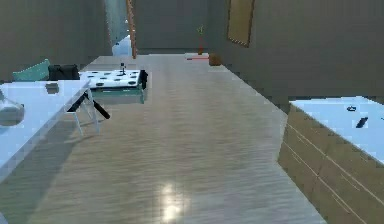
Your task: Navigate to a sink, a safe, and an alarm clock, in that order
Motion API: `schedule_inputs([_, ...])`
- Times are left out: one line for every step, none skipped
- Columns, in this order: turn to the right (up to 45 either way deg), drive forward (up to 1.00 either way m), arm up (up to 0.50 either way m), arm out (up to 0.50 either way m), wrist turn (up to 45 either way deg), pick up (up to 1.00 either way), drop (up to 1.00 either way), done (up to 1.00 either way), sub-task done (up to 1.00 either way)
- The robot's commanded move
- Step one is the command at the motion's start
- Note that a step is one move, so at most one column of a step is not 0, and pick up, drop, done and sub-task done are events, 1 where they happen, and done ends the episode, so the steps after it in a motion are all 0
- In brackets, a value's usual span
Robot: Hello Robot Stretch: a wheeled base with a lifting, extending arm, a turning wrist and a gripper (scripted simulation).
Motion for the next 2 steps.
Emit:
schedule_inputs([0.0, 1.0, 0.0, 0.0, 0.0, 0.0, 0.0, 0.0, 0.0])
schedule_inputs([-3.0, 0.0, 0.0, 0.0, 0.0, 0.0, 0.0, 0.0, 0.0])
